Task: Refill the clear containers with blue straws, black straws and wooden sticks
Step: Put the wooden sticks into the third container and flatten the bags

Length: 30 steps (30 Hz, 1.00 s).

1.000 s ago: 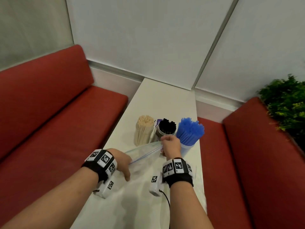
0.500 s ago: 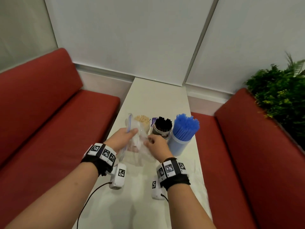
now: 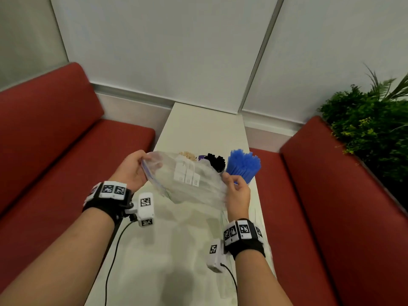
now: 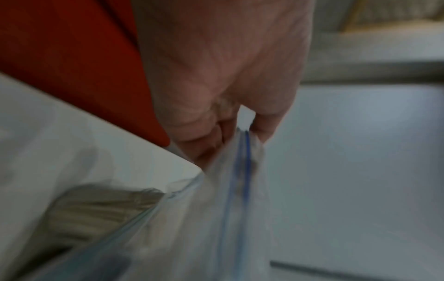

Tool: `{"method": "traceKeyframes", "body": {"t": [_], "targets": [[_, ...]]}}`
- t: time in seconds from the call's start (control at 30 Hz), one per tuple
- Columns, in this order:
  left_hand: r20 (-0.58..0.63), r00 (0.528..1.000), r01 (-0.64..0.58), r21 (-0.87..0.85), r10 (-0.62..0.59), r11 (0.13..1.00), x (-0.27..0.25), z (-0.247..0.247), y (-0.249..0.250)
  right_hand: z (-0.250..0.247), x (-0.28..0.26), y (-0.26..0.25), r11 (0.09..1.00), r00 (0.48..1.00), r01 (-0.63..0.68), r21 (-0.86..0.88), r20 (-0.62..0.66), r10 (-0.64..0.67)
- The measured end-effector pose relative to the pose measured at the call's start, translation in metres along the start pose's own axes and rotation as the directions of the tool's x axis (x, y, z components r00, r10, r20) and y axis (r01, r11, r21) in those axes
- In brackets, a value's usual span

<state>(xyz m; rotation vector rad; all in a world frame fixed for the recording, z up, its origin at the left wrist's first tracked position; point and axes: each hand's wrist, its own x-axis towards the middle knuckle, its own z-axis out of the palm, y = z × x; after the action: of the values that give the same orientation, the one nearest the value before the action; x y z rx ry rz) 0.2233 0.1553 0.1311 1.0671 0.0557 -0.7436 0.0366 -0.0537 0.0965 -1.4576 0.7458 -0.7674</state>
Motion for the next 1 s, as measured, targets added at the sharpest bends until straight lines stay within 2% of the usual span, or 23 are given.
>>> {"method": "traceKeyframes", "body": {"t": [0.07, 0.1, 0.17, 0.27, 0.37, 0.4, 0.53, 0.63, 0.73, 0.77, 0.83, 0.9, 0.97, 1.0], "targets": [[0.139, 0.983, 0.126, -0.047, -0.118, 0.991, -0.004, -0.002, -0.001, -0.008, 0.000, 0.003, 0.999, 0.980, 0.040, -0.007, 0.193, -0.038], [0.184, 0.973, 0.145, -0.017, -0.139, 0.989, -0.006, 0.002, -0.003, -0.010, -0.001, 0.004, 0.998, 0.959, 0.046, -0.042, 0.280, -0.033], [0.201, 0.975, 0.074, 0.105, -0.094, 0.992, -0.010, 0.016, -0.007, -0.009, -0.001, 0.007, 0.995, 0.931, -0.010, -0.098, 0.363, 0.045], [0.260, 0.966, -0.054, 0.153, 0.013, 0.987, -0.015, 0.028, -0.011, -0.005, 0.002, 0.005, 0.982, 0.922, -0.108, -0.155, 0.354, 0.158], [0.448, 0.893, -0.058, 0.200, -0.038, 0.978, -0.020, 0.028, -0.015, 0.001, 0.006, -0.002, 0.987, 0.902, -0.070, -0.147, 0.413, 0.126], [0.477, 0.877, -0.065, 0.219, -0.049, 0.973, -0.020, 0.027, -0.017, 0.005, 0.007, -0.005, 0.986, 0.896, -0.075, -0.147, 0.424, 0.131], [0.424, 0.905, -0.110, 0.308, -0.033, 0.945, -0.026, 0.030, -0.021, 0.010, 0.015, -0.010, 0.993, 0.924, -0.072, -0.091, 0.369, 0.101], [0.461, 0.883, -0.063, 0.302, -0.088, 0.951, -0.026, 0.027, -0.021, 0.011, 0.020, -0.012, 0.988, 0.898, -0.058, -0.140, 0.425, 0.113], [0.529, 0.824, 0.045, 0.294, -0.202, 0.955, -0.021, 0.026, -0.015, 0.013, 0.023, -0.015, 0.996, 0.935, -0.013, -0.093, 0.353, 0.045], [0.524, 0.823, 0.078, 0.276, -0.218, 0.958, -0.018, 0.025, -0.012, 0.012, 0.024, -0.016, 0.997, 0.948, 0.013, -0.077, 0.318, 0.012], [0.437, 0.877, 0.097, 0.251, -0.202, 0.963, -0.008, 0.021, -0.005, 0.008, 0.025, -0.018, 0.997, 0.974, 0.060, -0.054, 0.224, -0.046], [0.296, 0.948, 0.037, 0.266, -0.118, 0.963, 0.002, 0.013, 0.003, -0.002, 0.030, -0.020, 0.999, 0.999, 0.034, 0.040, 0.019, -0.034], [0.212, 0.976, -0.003, 0.268, -0.056, 0.963, 0.011, 0.003, 0.008, -0.011, 0.037, -0.023, 0.982, 0.971, -0.023, 0.190, -0.229, 0.067], [0.178, 0.983, 0.000, 0.268, -0.049, 0.963, 0.015, 0.000, 0.007, -0.015, 0.041, -0.024, 0.972, 0.946, -0.037, 0.232, -0.306, 0.109]]}}
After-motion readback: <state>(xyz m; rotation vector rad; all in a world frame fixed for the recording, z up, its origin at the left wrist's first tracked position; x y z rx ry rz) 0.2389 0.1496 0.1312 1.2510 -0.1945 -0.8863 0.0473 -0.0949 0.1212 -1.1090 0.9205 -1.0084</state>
